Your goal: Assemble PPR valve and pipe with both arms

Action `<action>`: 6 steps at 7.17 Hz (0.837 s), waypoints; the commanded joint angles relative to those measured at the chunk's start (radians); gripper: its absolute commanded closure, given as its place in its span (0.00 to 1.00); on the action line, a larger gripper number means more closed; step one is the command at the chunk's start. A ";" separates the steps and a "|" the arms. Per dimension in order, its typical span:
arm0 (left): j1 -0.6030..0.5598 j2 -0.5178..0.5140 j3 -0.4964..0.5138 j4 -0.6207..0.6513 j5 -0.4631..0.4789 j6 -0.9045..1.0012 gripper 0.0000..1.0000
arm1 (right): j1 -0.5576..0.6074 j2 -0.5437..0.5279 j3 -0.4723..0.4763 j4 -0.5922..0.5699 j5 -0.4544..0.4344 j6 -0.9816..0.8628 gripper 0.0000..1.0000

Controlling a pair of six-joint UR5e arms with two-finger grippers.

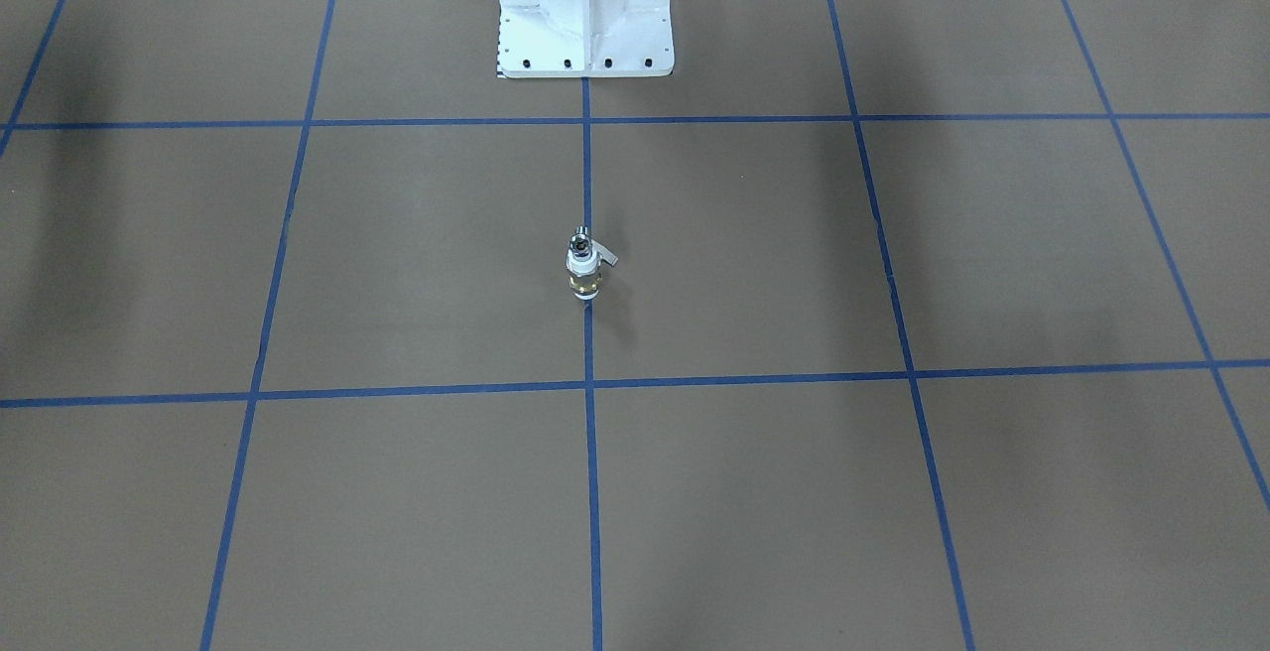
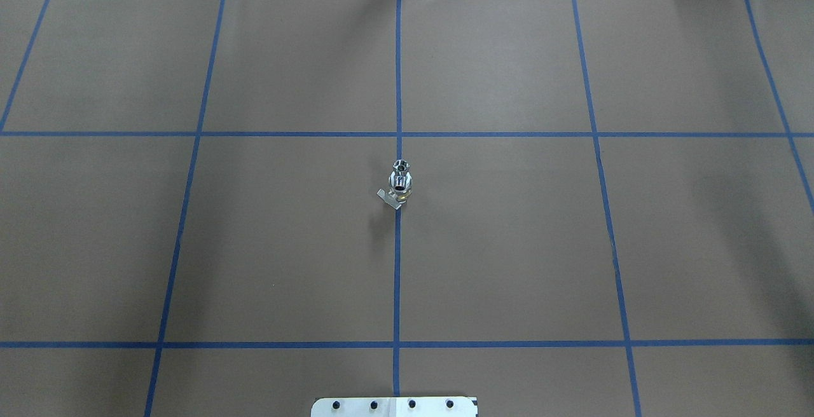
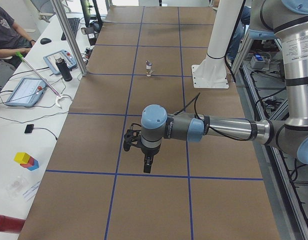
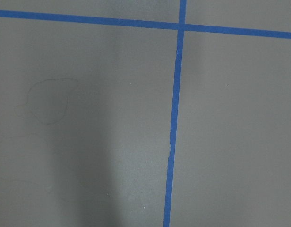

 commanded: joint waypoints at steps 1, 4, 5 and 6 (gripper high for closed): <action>0.000 0.000 0.001 0.009 -0.048 -0.003 0.00 | 0.000 -0.002 0.000 -0.002 0.002 0.000 0.00; 0.000 0.000 0.003 0.066 -0.051 -0.003 0.00 | 0.000 -0.002 0.000 -0.002 0.003 0.000 0.00; 0.000 -0.002 0.001 0.066 -0.051 -0.003 0.00 | 0.000 -0.002 0.000 -0.002 0.003 0.000 0.00; 0.002 -0.002 0.001 0.065 -0.050 -0.001 0.00 | 0.000 -0.003 0.000 -0.002 0.003 0.000 0.00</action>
